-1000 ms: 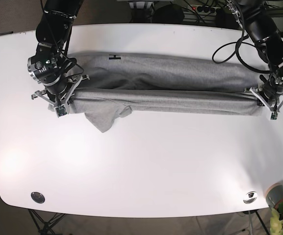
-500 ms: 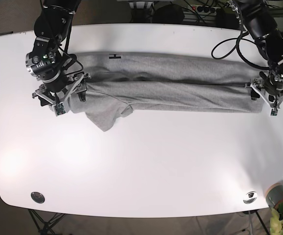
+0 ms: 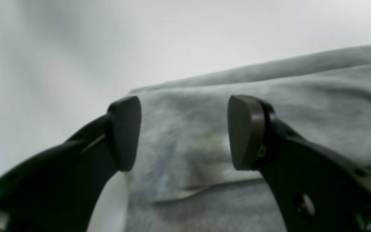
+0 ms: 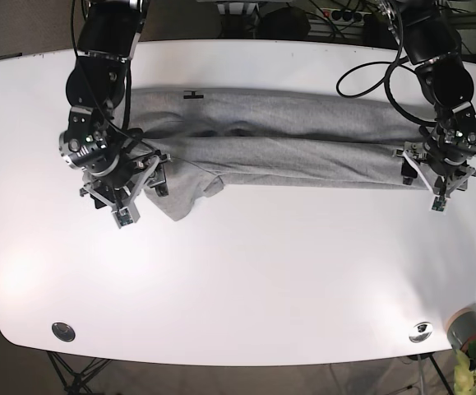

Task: Fold the T-shirt properly
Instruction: 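Lower the folded hem onto the shirt with both grippers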

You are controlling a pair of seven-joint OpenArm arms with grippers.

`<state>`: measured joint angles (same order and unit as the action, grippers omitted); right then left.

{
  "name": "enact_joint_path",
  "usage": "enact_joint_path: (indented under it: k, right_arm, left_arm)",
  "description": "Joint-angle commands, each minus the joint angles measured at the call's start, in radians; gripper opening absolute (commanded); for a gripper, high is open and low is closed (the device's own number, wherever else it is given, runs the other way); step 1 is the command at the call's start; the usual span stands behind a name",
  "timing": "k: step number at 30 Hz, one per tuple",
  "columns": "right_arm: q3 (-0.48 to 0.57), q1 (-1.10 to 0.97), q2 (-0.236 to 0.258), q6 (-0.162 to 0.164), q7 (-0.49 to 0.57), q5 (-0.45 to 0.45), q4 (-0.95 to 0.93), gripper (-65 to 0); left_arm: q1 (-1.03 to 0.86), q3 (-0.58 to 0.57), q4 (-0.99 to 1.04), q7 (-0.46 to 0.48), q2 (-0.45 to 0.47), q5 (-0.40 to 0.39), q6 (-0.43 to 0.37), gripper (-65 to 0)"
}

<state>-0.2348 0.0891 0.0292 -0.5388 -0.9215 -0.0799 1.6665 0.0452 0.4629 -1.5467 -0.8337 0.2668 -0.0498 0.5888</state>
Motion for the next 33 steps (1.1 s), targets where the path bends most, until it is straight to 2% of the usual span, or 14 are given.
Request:
enact_joint_path:
  k: [1,4,9,13,18,24,25,27,31,32,33]
  right_arm:
    - [0.013,0.074,0.011,0.004,0.023,-0.004,-0.085,-22.8]
    - [0.028,0.114,0.011,0.004,0.042,-0.004,-0.157,-22.8]
    - [0.068,0.151,0.011,0.006,0.135,-0.004,-0.273,-22.5]
    - [0.070,0.171,0.011,0.007,0.152,-0.002,-0.355,-22.7]
    - [0.070,0.171,0.011,0.007,0.204,-0.002,-0.404,-22.7]
    - [0.070,0.146,0.007,0.007,0.212,-0.002,-0.408,-23.9]
    - [0.070,0.143,0.007,0.007,0.213,-0.002,-0.408,-25.8]
    - [0.070,0.143,0.005,0.007,0.215,-0.004,-0.406,-36.1]
    - [0.070,0.145,0.005,0.007,0.215,-0.004,-0.400,-63.3]
    - [0.070,0.145,0.007,0.007,0.215,-0.004,-0.388,-63.4]
    - [0.067,0.143,0.008,0.007,0.215,-0.004,-0.366,-60.2]
  left_arm:
    - [0.012,-0.025,-0.016,0.020,0.018,0.001,-0.005,-25.4]
    - [0.012,-0.039,-0.007,0.020,0.001,0.005,-0.005,-25.4]
    - [0.012,-0.037,0.051,0.024,0.001,0.005,-0.005,-25.4]
    - [0.011,-0.037,0.084,0.026,0.002,0.005,-0.005,-25.4]
    - [-0.001,-0.036,0.108,0.027,0.025,0.001,-0.005,-25.4]
    - [-0.001,-0.036,0.116,0.029,0.025,0.001,-0.005,-25.4]
    - [-0.001,-0.036,0.116,0.029,0.025,0.001,-0.005,-25.4]
    - [-0.001,-0.036,0.116,0.029,0.022,0.001,-0.005,-25.4]
    - [-0.001,-0.036,0.116,0.029,0.021,0.001,-0.005,-25.4]
    - [-0.001,-0.037,0.116,0.029,0.021,0.001,-0.005,-25.4]
    - [-0.001,-0.037,0.116,0.029,0.021,0.001,-0.005,-25.4]
